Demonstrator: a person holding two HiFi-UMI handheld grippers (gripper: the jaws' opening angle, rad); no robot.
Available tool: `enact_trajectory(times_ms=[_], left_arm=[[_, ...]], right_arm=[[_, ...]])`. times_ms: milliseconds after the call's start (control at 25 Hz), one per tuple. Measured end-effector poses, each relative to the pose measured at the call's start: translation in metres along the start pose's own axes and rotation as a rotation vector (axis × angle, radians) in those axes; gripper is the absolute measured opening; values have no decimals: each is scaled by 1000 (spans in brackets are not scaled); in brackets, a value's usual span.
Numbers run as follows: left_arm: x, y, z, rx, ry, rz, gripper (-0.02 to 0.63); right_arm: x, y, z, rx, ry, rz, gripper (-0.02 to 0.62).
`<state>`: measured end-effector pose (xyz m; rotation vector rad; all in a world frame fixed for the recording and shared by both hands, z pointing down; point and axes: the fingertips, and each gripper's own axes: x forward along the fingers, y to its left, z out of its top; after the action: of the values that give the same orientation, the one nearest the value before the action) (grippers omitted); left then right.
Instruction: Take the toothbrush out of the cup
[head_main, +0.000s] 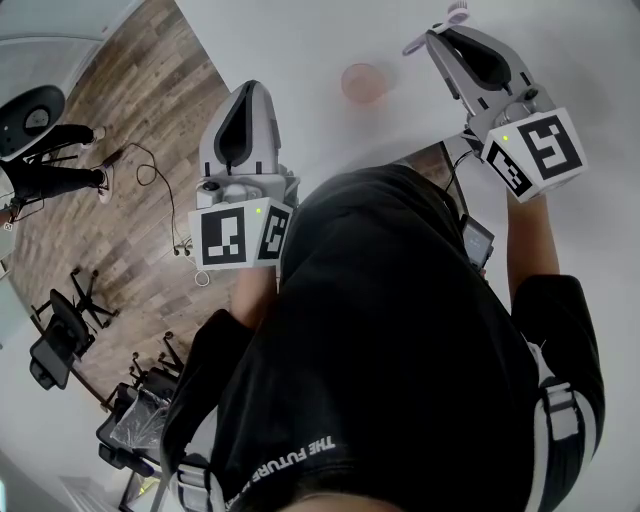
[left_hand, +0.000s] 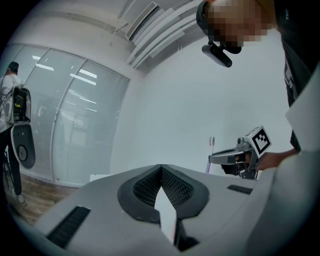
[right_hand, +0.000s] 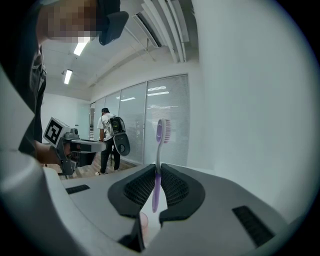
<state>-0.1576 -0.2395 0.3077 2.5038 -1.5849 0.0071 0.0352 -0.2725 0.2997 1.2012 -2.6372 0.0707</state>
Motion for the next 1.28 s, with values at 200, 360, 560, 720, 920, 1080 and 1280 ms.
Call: enact_trajectory(times_ms=[200, 360, 560, 720, 920, 1080, 1280], left_arm=[[2, -6, 5, 2, 5, -3, 20], [4, -11, 7, 0, 11, -8, 20], [9, -10, 6, 6, 14, -15, 20], [9, -4, 5, 5, 16, -9, 20], [7, -4, 7, 6, 10, -8, 20], [2, -4, 6, 5, 11, -7, 20], [7, -3, 7, 4, 8, -6, 20]], right_arm=[[-6, -6, -7, 16, 4, -24, 48], [-9, -10, -15, 32, 16, -53, 48], [-8, -13, -25, 64, 21, -64, 48], [-4, -12, -26, 72, 21, -66, 48], [-1, -11, -24, 67, 15, -67, 48], [-3, -6, -22, 61, 14, -63, 48], [3, -6, -19, 50, 13, -50, 48]])
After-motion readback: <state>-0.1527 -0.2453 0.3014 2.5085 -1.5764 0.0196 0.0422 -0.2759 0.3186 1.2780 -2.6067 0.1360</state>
